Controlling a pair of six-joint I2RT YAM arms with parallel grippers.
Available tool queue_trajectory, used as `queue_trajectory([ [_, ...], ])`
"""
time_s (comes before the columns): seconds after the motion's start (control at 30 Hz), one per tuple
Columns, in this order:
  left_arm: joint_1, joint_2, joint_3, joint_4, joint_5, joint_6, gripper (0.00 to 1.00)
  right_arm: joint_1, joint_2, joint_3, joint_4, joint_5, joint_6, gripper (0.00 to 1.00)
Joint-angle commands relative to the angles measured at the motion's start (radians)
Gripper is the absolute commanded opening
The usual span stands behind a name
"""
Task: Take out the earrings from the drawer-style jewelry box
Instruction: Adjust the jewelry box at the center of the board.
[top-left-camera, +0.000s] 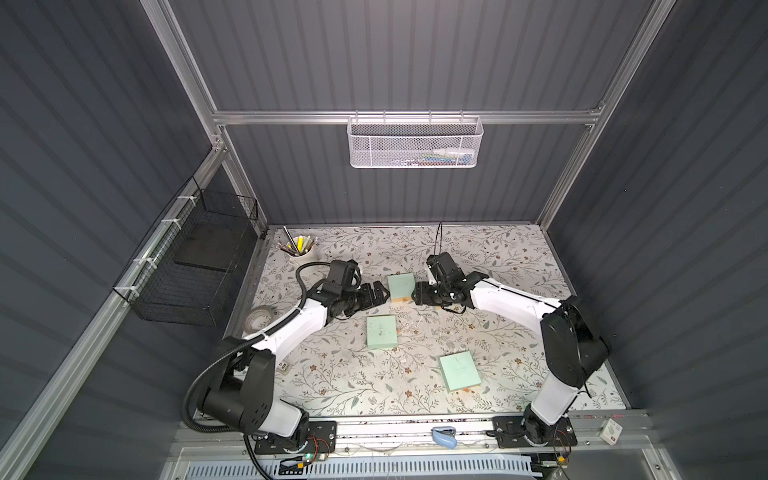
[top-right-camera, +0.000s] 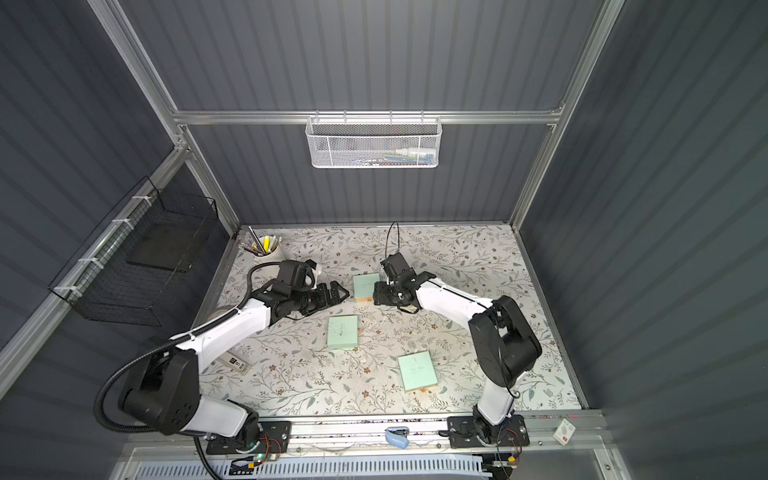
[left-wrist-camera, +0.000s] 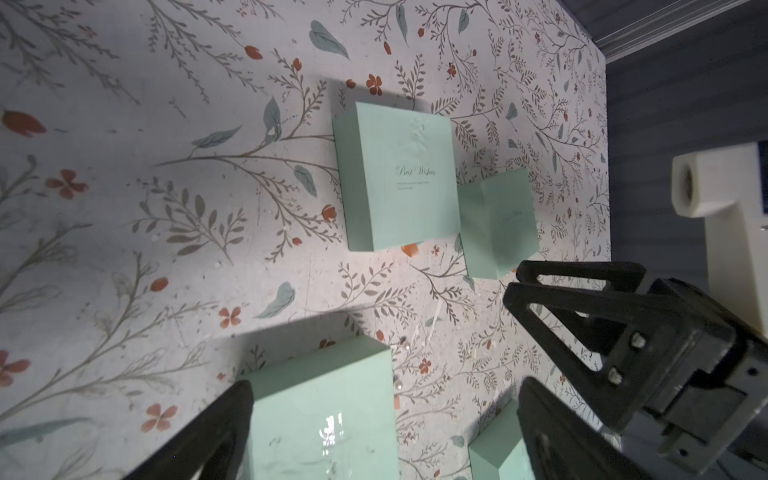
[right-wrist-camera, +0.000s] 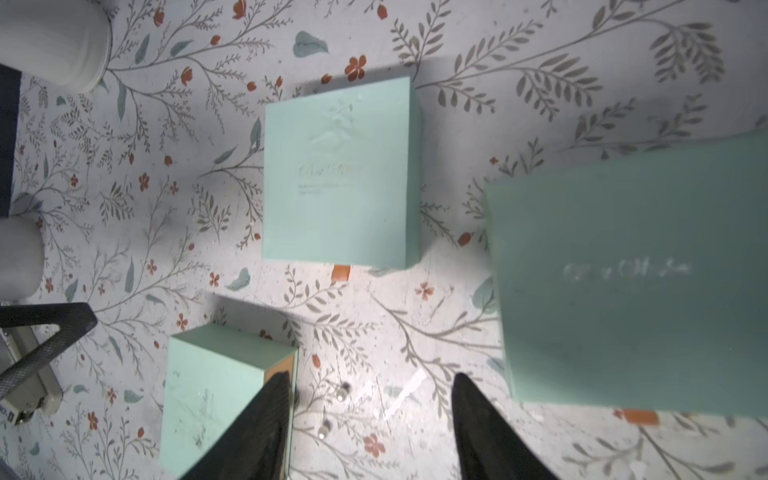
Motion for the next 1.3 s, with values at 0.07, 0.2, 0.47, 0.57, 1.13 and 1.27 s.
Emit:
queue_trajectory([
  [0.07, -0.002, 0.151, 0.114, 0.009, 0.026, 0.013, 1.00, -0.030, 0.094, 0.111, 0.008, -0.092, -0.003, 0.69],
  [0.2, 0.010, 0.221, 0.159, 0.033, 0.026, -0.012, 1.00, -0.060, 0.159, 0.168, 0.014, -0.130, 0.003, 0.70],
  [0.47, 0.093, 0.264, 0.156, 0.121, 0.148, -0.081, 1.00, -0.083, 0.282, 0.301, -0.010, -0.204, 0.010, 0.70],
  [0.57, 0.107, 0.279, 0.159, 0.140, 0.166, -0.094, 1.00, -0.088, 0.316, 0.347, -0.017, -0.227, 0.015, 0.70],
  [1.13, 0.162, 0.248, 0.152, 0.147, 0.193, -0.103, 1.00, -0.083, 0.375, 0.430, 0.029, -0.275, 0.059, 0.67],
  [1.27, 0.162, 0.263, 0.146, 0.162, 0.218, -0.097, 1.00, -0.083, 0.234, 0.325, 0.040, -0.187, 0.033, 0.67],
])
